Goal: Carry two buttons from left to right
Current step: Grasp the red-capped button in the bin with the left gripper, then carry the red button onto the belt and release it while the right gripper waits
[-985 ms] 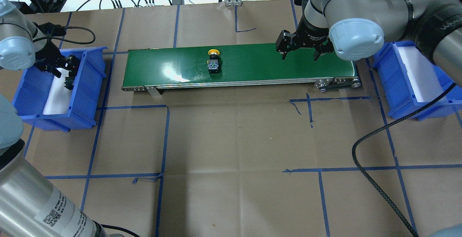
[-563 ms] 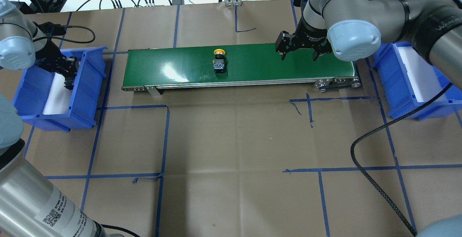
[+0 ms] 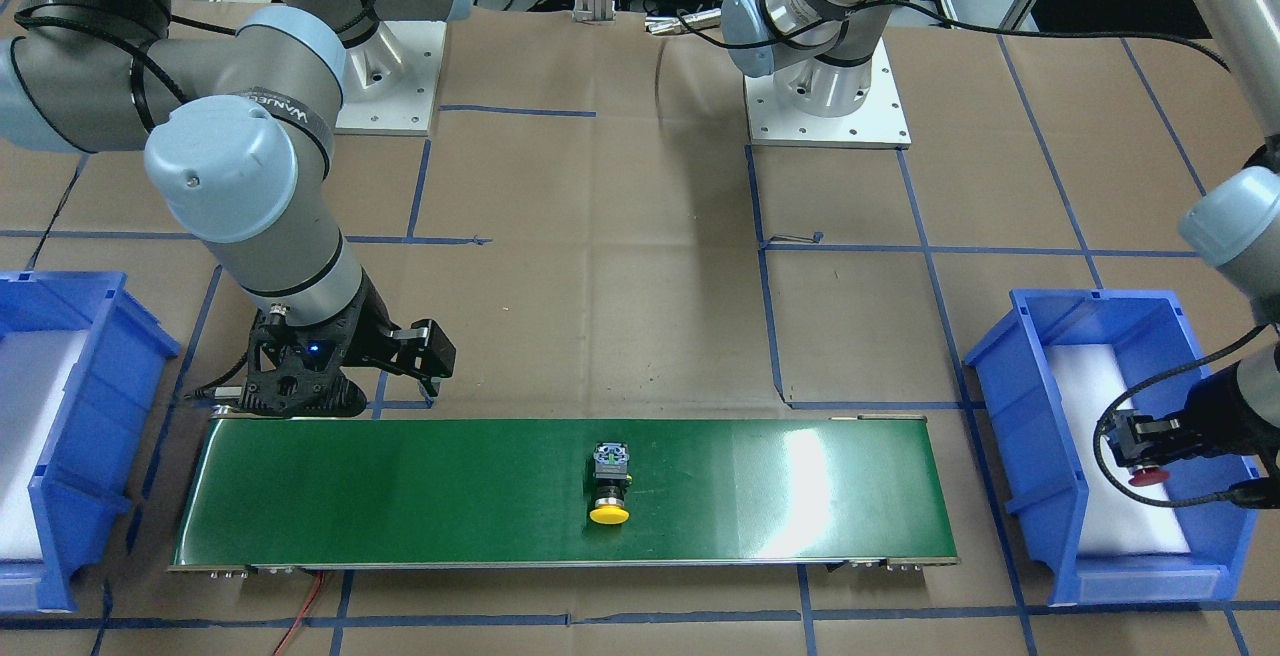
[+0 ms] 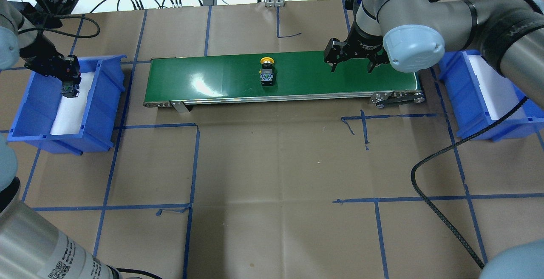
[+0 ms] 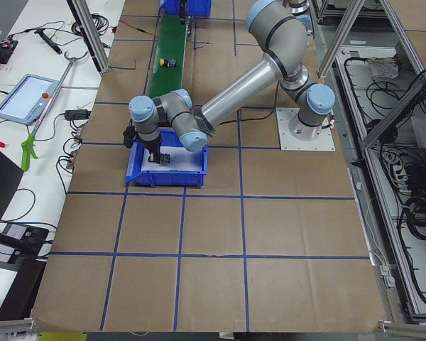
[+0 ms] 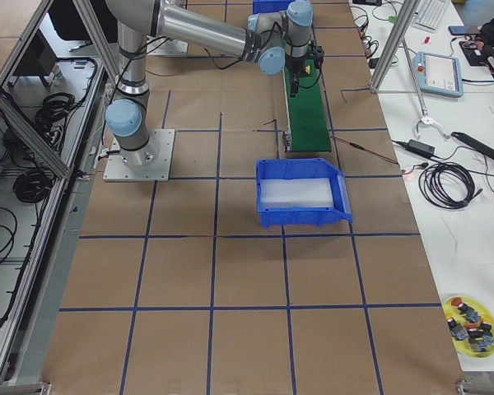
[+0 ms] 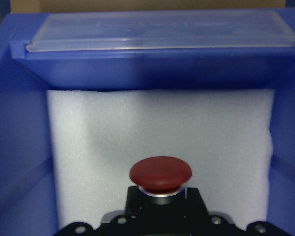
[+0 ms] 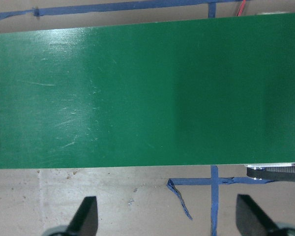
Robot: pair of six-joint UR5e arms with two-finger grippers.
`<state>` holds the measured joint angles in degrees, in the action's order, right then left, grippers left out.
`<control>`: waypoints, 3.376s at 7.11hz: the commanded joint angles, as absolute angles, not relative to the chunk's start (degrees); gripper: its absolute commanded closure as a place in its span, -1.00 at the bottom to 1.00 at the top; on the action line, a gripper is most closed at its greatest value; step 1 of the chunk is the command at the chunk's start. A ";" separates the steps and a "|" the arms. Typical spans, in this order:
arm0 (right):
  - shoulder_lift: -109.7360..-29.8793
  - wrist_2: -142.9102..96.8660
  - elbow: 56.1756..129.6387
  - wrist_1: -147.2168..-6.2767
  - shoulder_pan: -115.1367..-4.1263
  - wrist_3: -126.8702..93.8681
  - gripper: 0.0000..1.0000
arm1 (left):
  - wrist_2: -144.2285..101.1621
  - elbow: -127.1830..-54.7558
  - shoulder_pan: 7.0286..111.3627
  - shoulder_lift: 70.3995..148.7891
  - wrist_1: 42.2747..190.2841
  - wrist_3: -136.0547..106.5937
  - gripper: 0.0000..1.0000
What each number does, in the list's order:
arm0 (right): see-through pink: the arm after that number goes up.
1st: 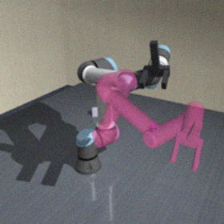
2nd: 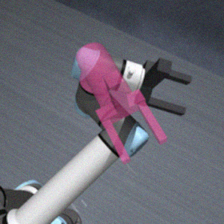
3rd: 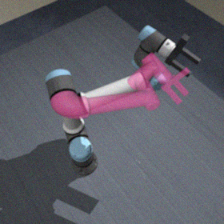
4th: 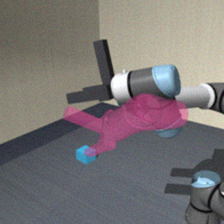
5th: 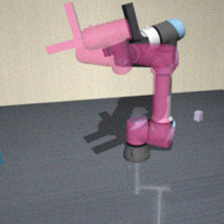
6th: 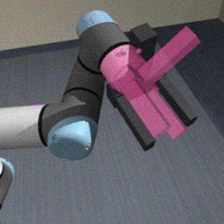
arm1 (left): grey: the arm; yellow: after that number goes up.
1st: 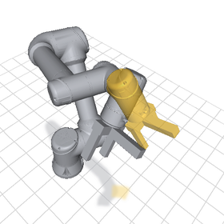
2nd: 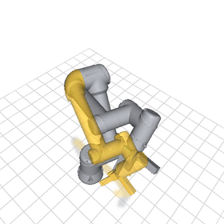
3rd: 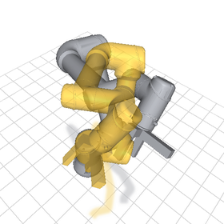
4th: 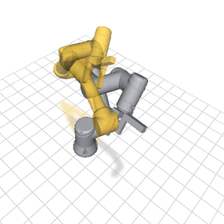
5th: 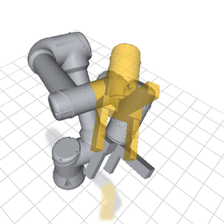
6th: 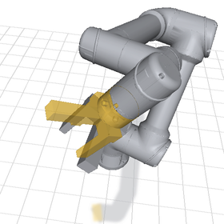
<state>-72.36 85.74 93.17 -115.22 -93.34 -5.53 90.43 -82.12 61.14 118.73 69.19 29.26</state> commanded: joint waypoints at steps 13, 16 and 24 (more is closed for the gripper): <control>-67.95 85.25 92.90 -119.88 -92.90 -5.01 -1.00 | 89.74 -81.39 86.74 122.43 65.74 4.48 1.00; -64.88 86.48 89.21 -119.71 -92.99 -4.92 -1.00 | 89.74 -81.74 87.01 122.87 65.83 4.13 -0.09; -63.55 87.01 88.95 -119.97 -93.16 -5.62 -0.99 | 90.18 -81.91 86.74 103.30 84.34 5.09 -1.00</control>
